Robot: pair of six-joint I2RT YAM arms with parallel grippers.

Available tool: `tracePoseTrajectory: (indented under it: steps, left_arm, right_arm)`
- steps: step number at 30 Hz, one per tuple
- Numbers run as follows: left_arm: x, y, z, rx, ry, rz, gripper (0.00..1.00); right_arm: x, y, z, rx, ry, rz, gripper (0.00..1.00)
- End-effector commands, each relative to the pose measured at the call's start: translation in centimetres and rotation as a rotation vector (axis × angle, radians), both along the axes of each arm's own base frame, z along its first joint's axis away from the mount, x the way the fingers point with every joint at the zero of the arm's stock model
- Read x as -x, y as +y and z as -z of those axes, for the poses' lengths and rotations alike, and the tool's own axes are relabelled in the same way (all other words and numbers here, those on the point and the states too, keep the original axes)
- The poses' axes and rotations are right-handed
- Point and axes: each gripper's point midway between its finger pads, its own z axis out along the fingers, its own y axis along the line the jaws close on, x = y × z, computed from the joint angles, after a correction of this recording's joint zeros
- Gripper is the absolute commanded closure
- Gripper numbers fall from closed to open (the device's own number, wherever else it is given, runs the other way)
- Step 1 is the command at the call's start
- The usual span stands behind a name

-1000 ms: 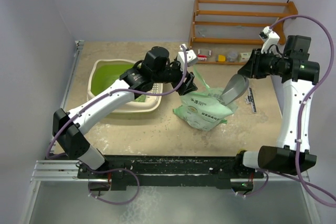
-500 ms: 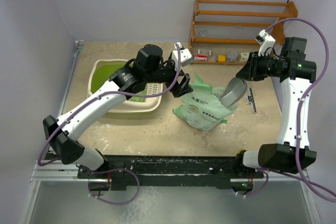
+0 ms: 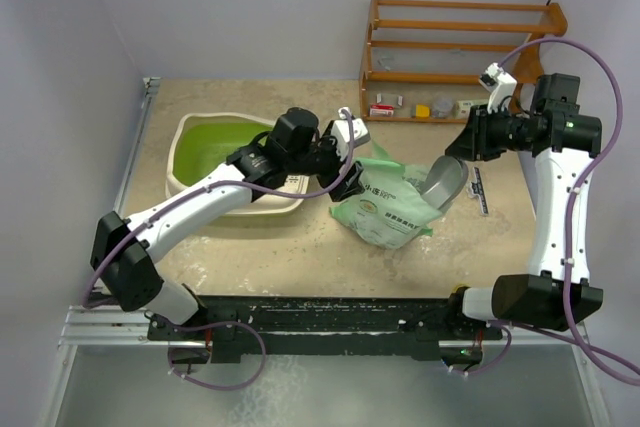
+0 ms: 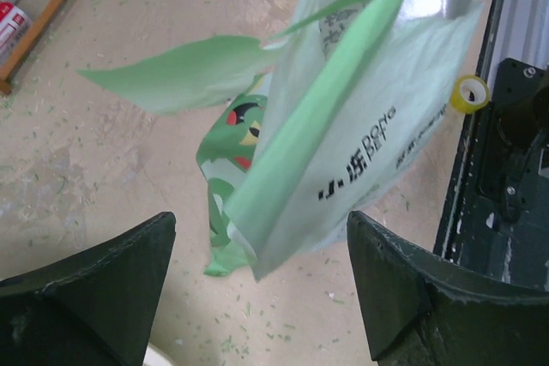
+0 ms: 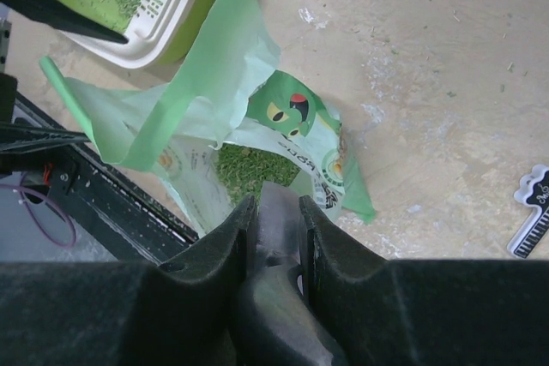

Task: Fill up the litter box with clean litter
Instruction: Adjust the cat litter bag at the center of the board.

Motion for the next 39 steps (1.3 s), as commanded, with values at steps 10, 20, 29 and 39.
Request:
tracePoseTrajectory:
  steps: [10, 20, 29, 39]
  left_arm:
    - [-0.9, -5.5, -0.7, 0.124, -0.014, 0.202, 0.42]
    - [-2.6, -5.8, -0.5, 0.004, -0.011, 0.195, 0.97]
    - [-9.0, -6.1, -5.4, 0.003, -0.216, -0.04, 0.97]
    - [-11.9, -10.3, -7.0, 0.047, -0.27, -0.07, 0.97]
  right_arm:
    - [0.3, 0.8, -0.8, -0.025, -0.028, -0.042, 1.0]
    - [-0.4, 0.6, -0.1, -0.028, -0.027, -0.027, 1.0]
    - [-1.9, 0.6, 1.2, -0.073, -0.023, 0.019, 1.0]
    - [-1.8, 0.6, 4.3, -0.08, 0.029, 0.006, 1.0]
